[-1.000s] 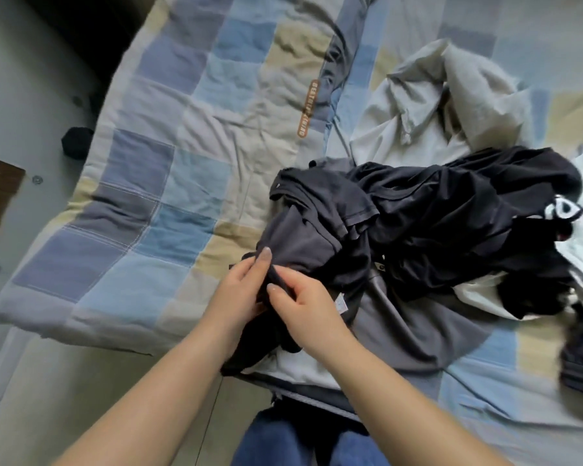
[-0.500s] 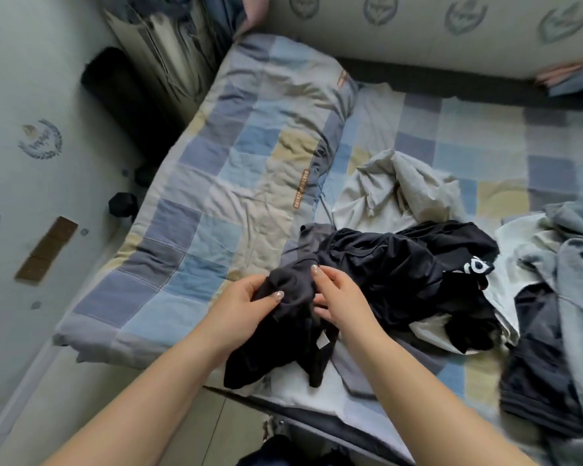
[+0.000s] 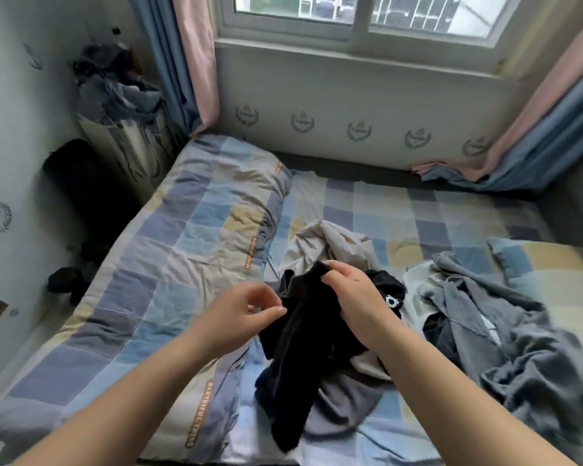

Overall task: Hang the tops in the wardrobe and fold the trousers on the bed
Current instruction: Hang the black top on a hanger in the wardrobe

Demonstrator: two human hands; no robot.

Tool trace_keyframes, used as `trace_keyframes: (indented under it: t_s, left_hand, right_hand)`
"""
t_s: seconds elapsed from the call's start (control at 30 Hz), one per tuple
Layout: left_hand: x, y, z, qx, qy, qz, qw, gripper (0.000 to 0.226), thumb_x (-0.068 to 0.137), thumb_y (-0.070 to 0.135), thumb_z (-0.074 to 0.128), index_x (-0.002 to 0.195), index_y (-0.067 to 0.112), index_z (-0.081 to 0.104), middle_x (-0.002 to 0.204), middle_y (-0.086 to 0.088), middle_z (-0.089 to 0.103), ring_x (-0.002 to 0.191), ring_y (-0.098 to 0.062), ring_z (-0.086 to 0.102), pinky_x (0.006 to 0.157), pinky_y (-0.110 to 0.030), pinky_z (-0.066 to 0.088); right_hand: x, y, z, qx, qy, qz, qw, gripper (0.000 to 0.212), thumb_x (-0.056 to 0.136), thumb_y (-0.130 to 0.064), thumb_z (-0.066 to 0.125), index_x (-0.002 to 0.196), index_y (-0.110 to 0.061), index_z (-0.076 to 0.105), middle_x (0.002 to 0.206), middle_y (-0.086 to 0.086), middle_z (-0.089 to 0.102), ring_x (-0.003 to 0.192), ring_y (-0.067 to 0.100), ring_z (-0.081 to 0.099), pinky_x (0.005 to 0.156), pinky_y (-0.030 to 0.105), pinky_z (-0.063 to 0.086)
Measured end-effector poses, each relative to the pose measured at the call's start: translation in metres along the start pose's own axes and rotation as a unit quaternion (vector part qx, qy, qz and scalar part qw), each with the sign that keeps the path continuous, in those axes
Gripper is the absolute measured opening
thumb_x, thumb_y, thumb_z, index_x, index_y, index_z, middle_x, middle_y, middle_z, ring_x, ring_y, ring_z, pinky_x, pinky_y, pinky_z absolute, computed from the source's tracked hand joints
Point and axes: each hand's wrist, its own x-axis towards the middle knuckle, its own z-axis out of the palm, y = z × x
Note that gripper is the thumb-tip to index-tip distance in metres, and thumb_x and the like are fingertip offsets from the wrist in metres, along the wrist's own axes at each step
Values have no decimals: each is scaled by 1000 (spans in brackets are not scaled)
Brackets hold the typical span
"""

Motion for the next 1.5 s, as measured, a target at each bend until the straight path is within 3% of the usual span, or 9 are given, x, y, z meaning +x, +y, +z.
trace_keyframes:
  t_s: [0.17,0.3,0.47,0.57,0.87,1.0,1.2,1.3,1.5]
  left_hand:
    - [17,35,1,49,-22,191,980,36,79,20,75,103,35,52,119,12,59,113,1,50,96,-14,38]
    - [16,60,11,28,-54,276,959,45,78,11,72,99,41,45,101,27,53,95,3,51,80,-6,37]
    - [1,91,30,27,-128,360,924,23,72,25,62,92,15,55,86,4,64,81,-20,60,73,-39,50]
    - [-8,103,47,23,-127,410,903,27,74,28,65,92,34,44,81,27,59,71,5,54,64,-12,41]
    - [-57,152,120,79,-309,515,796,11,87,28,66,91,29,56,71,19,55,69,8,53,60,-9,38]
    - [-87,174,157,64,-374,464,800,3,89,25,64,89,25,61,77,7,62,72,-3,58,66,-21,44]
    - [-175,226,221,26,-421,500,756,15,88,23,67,79,33,61,71,19,65,68,8,58,60,-7,40]
    - [-224,248,253,-23,-448,470,760,16,87,19,68,74,28,65,53,20,58,47,4,48,48,-9,34]
    - [-343,303,312,-49,-476,512,713,27,87,35,65,61,30,62,54,16,55,52,3,48,53,-12,36]
  right_hand:
    - [-59,-43,2,-29,25,-77,996,36,88,-2,42,71,-20,68,64,-7,64,58,5,59,53,15,45]
    - [-104,-64,6,-48,91,-118,988,23,75,-14,46,70,-19,68,68,-5,66,63,7,60,56,14,45]
    - [-167,-63,3,-16,235,-159,959,21,76,-16,48,68,-20,67,65,-2,61,60,8,55,54,17,43]
    - [-202,-59,-1,17,307,-174,935,23,78,-18,49,70,-22,70,66,-3,64,61,7,58,55,16,46]
    - [-353,-33,-13,73,608,-201,765,19,97,-13,51,94,-14,70,97,5,71,98,16,64,96,33,47]
    - [-426,-25,-12,87,677,-220,697,19,95,-15,55,88,-22,71,90,-8,74,93,4,67,85,20,50]
    - [-581,-3,15,91,785,-248,560,20,93,-13,59,82,-22,73,86,-13,74,85,-5,67,68,8,49]
    - [-654,8,40,94,814,-252,514,22,92,-12,59,81,-20,77,91,-3,75,92,9,69,77,22,54]
    - [-791,21,102,36,865,-216,452,32,95,-14,55,74,-23,78,85,-2,75,83,11,70,78,28,54]
